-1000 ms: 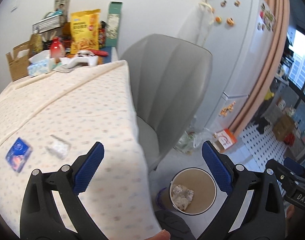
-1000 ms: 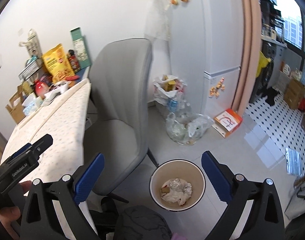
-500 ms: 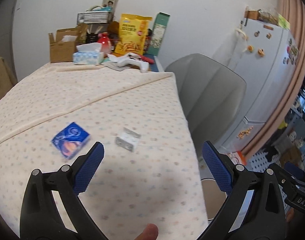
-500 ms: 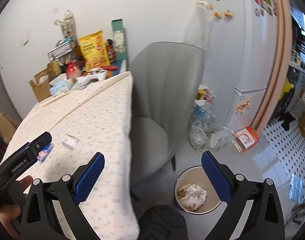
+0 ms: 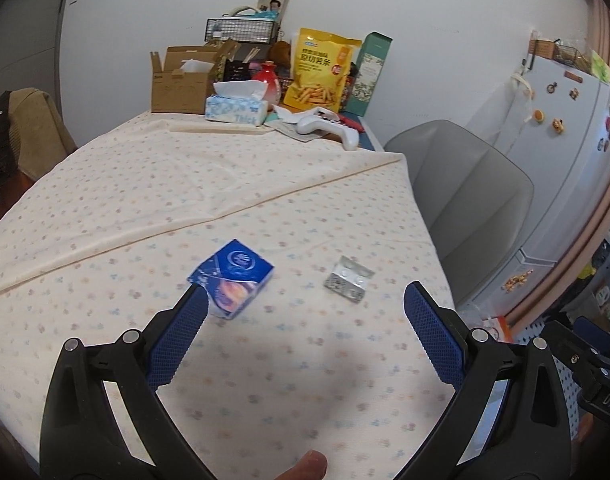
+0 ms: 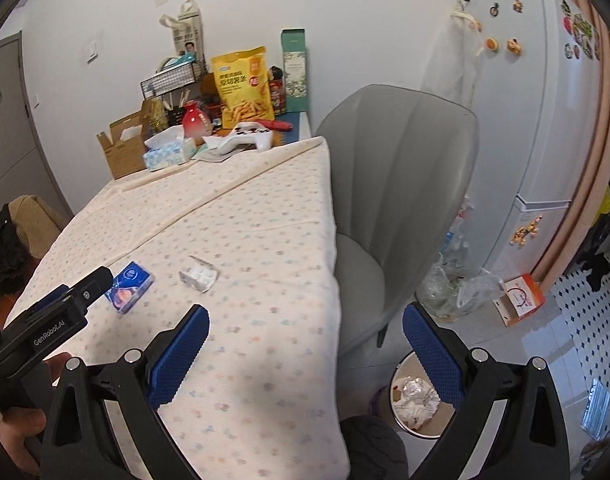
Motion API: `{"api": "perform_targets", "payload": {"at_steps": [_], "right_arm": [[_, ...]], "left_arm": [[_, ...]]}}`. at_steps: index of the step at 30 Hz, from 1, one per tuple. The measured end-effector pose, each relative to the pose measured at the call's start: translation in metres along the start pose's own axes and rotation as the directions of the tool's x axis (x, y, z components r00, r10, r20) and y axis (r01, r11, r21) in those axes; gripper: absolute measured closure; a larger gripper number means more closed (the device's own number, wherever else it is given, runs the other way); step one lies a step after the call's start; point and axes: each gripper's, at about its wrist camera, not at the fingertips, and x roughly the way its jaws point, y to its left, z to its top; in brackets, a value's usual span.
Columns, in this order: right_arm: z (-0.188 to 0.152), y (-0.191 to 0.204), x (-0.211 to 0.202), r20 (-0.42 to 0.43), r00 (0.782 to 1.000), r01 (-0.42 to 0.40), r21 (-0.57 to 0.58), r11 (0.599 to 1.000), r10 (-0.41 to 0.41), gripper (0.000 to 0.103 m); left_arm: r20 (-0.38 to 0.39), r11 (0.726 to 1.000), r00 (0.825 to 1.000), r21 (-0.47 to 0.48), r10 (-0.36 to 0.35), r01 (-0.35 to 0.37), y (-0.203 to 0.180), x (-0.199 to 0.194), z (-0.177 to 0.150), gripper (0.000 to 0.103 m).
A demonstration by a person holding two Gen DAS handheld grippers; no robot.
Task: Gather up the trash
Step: 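Bring both tools back over the trash on the bed, then grasp the blue tissue pack with the left gripper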
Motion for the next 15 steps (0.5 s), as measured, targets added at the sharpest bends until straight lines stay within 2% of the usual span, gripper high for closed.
{"api": "perform_targets", "payload": {"at_steps": [9, 15], "right_arm": [[0.004, 0.022, 0.024, -0.03, 1.0, 0.003, -0.027, 1.0, -0.004, 0.008], [0.004, 0.03, 0.043, -0.063, 0.998, 0.002, -0.04, 0.999, -0.005, 0.008]], "left_arm": [[-0.046, 0.999, 0.999, -0.034, 0.029, -0.031, 0.037, 0.023, -0.002, 0.006], [-0.09, 0.998, 0.994, -0.032, 0.059, -0.062, 0.048, 0.048, 0.0, 0.006]]}}
